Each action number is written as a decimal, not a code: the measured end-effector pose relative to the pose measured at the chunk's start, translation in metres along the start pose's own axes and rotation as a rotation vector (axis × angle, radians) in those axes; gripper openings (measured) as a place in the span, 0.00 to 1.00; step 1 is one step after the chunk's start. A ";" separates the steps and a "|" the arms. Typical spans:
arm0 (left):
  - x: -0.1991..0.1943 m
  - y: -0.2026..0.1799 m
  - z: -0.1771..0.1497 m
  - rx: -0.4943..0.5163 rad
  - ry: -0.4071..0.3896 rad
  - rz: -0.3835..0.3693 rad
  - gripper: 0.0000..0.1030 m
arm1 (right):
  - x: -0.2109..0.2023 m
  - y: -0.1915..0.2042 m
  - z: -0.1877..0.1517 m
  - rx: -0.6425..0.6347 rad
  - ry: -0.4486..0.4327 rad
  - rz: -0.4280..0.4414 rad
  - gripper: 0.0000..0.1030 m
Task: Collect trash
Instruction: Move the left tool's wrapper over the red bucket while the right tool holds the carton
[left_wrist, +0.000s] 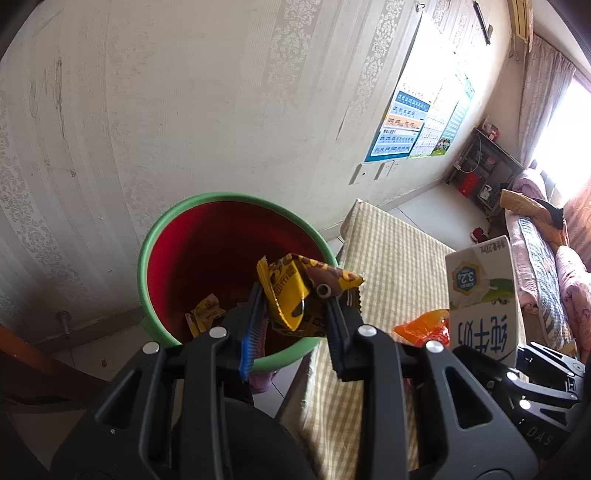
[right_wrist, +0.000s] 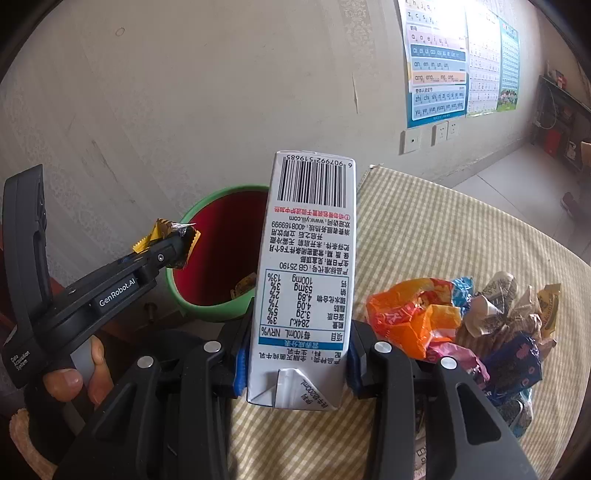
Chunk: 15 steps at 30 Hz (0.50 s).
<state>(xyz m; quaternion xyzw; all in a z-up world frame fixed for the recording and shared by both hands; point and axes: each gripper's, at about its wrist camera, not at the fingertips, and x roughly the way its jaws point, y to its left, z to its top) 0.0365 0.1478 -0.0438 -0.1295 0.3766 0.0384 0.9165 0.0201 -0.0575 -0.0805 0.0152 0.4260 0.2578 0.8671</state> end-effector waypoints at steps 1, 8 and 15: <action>0.000 0.001 0.001 -0.002 -0.002 0.003 0.29 | 0.002 0.000 0.001 -0.003 0.001 0.001 0.37; 0.006 0.017 0.014 -0.012 -0.017 0.037 0.29 | 0.016 0.011 0.014 -0.033 0.005 0.011 0.37; 0.020 0.031 0.020 -0.017 -0.001 0.067 0.29 | 0.039 0.019 0.029 -0.052 0.029 0.020 0.37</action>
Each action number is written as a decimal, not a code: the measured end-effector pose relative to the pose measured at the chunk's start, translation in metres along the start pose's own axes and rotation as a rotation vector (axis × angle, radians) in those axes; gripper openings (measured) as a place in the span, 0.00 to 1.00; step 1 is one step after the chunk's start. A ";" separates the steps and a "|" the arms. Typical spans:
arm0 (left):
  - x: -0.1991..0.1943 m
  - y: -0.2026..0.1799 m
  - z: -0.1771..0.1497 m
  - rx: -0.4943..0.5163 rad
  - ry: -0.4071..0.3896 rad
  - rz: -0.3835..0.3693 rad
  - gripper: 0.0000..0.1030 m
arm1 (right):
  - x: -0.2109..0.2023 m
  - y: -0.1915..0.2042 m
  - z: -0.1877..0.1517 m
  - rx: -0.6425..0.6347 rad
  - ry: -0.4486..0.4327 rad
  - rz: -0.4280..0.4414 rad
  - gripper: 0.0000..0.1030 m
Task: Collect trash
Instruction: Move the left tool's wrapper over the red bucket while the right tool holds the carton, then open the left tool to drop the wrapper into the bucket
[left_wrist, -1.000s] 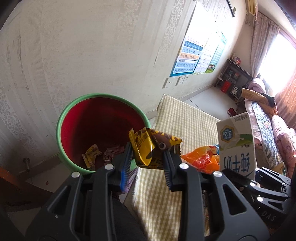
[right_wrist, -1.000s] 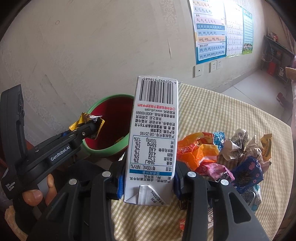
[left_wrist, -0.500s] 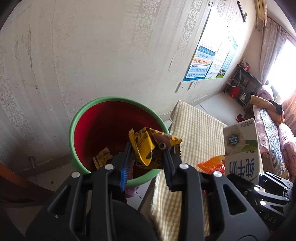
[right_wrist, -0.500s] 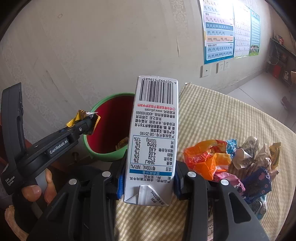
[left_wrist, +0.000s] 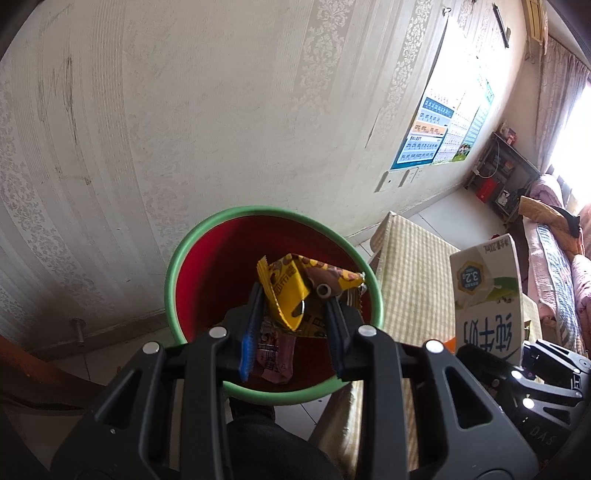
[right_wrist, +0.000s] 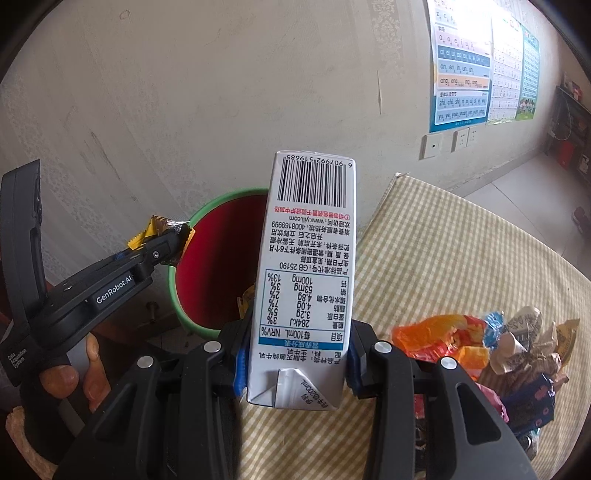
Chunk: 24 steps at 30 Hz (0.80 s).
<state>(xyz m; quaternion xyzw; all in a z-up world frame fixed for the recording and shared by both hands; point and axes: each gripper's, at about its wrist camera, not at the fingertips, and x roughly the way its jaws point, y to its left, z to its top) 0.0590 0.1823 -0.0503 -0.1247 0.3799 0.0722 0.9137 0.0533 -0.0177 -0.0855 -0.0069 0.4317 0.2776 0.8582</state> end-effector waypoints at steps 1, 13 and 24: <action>0.002 0.001 0.001 -0.001 0.002 0.004 0.29 | 0.003 0.001 0.002 -0.003 0.003 0.000 0.37; 0.028 0.017 0.012 -0.011 0.035 0.026 0.29 | 0.043 0.008 0.019 0.000 0.055 0.009 0.37; 0.040 0.024 0.018 -0.017 0.041 0.050 0.29 | 0.060 0.016 0.032 -0.007 0.050 0.019 0.37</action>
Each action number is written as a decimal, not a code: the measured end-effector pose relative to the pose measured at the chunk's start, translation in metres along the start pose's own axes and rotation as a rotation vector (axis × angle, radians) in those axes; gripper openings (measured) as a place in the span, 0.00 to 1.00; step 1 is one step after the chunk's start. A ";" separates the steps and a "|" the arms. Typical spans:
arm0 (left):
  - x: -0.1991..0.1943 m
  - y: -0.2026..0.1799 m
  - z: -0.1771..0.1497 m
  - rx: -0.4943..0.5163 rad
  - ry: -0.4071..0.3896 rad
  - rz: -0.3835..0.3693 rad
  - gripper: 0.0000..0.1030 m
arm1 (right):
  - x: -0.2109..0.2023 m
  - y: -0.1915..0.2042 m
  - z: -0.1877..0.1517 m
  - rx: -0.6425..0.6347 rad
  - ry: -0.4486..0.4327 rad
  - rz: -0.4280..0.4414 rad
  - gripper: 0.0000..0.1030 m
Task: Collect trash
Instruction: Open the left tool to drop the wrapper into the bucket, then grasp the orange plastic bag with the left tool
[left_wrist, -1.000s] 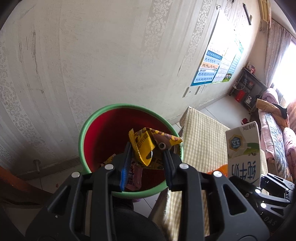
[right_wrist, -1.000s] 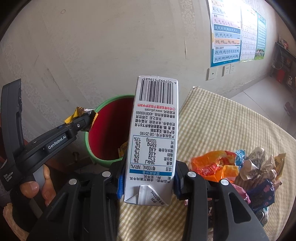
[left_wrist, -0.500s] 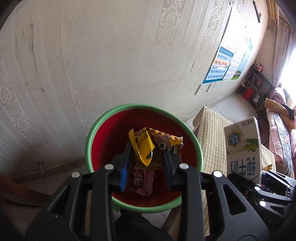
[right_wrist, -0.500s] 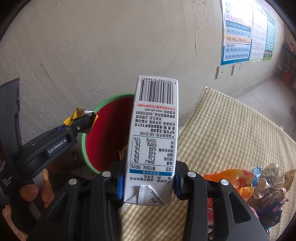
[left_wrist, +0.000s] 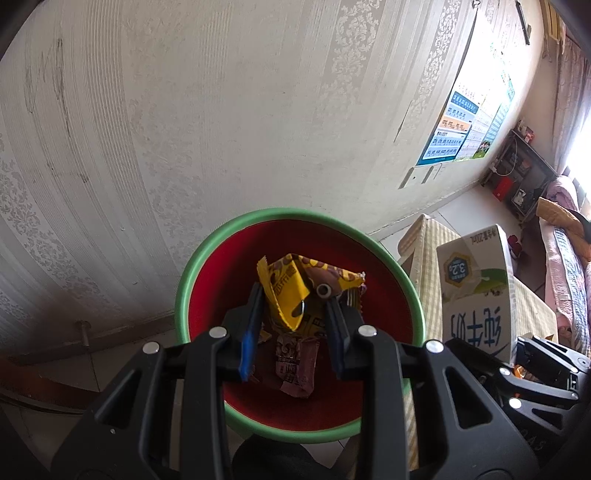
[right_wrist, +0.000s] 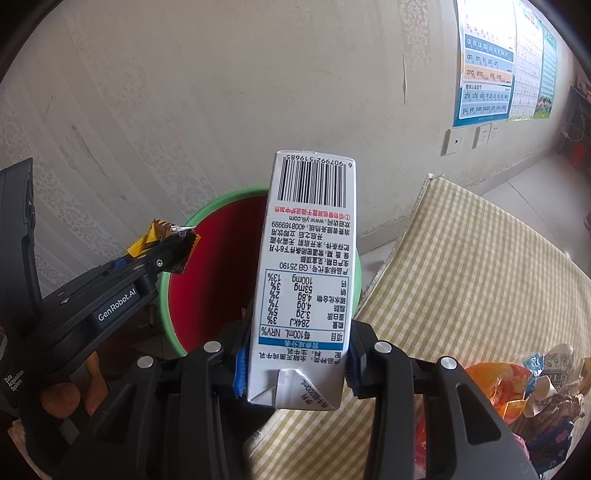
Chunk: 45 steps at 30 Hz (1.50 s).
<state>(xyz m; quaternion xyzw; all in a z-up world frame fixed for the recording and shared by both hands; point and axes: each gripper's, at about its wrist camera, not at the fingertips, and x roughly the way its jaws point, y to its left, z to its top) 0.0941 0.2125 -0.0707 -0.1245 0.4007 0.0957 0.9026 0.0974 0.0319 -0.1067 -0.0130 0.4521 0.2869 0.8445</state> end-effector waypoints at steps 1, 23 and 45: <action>0.001 0.001 0.000 -0.002 0.000 0.002 0.29 | 0.000 0.001 0.001 -0.001 -0.002 -0.001 0.37; -0.006 -0.003 -0.002 0.017 -0.031 0.056 0.70 | -0.029 -0.015 -0.011 0.067 -0.064 -0.006 0.54; -0.053 -0.108 -0.081 0.189 0.061 -0.144 0.71 | -0.110 -0.137 -0.125 0.269 -0.066 -0.260 0.60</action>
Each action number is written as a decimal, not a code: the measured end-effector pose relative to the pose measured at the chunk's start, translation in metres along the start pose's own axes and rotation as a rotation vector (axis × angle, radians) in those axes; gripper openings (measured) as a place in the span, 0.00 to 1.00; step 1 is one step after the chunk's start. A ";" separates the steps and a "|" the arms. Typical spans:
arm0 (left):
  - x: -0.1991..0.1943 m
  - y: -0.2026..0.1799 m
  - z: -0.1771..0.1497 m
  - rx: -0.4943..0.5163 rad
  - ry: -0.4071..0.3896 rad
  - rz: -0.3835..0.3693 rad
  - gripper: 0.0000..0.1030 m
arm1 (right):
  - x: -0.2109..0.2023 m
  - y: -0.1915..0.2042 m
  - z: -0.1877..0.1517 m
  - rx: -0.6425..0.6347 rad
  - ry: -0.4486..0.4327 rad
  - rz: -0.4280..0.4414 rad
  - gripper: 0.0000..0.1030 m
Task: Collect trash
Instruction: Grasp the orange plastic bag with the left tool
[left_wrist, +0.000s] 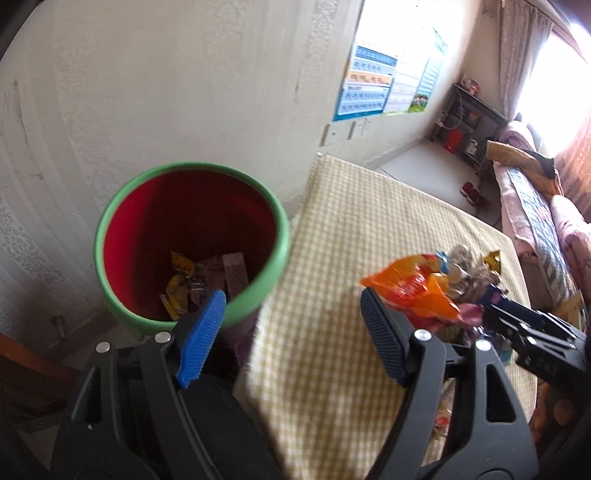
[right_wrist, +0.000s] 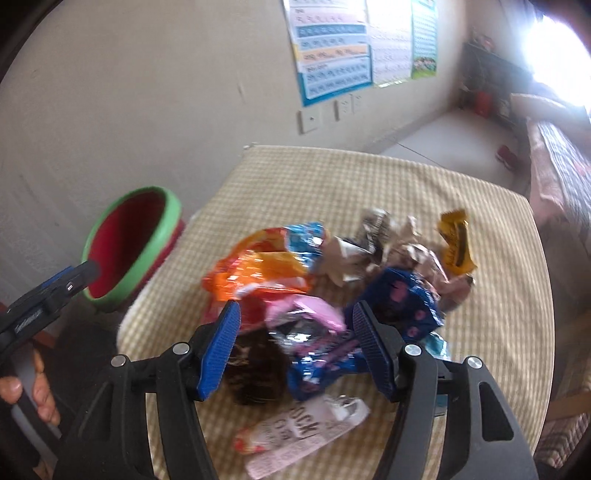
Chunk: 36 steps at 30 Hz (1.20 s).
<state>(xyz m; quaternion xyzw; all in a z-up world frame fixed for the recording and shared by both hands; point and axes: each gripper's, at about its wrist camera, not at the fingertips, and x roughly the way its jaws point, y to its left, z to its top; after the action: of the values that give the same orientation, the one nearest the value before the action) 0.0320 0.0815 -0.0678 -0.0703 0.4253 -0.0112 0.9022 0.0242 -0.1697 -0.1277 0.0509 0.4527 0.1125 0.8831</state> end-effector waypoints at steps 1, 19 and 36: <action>0.000 -0.006 -0.002 0.012 0.006 -0.006 0.71 | 0.003 -0.004 0.000 0.008 0.007 -0.003 0.60; 0.029 -0.082 0.022 0.207 0.042 -0.111 0.72 | 0.024 -0.027 -0.024 0.091 0.113 0.156 0.26; 0.140 -0.120 0.022 0.305 0.322 -0.198 0.75 | -0.023 -0.034 -0.044 0.112 0.023 0.147 0.26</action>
<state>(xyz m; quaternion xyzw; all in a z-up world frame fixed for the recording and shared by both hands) 0.1431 -0.0459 -0.1451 0.0281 0.5483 -0.1748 0.8173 -0.0190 -0.2089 -0.1422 0.1322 0.4634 0.1520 0.8629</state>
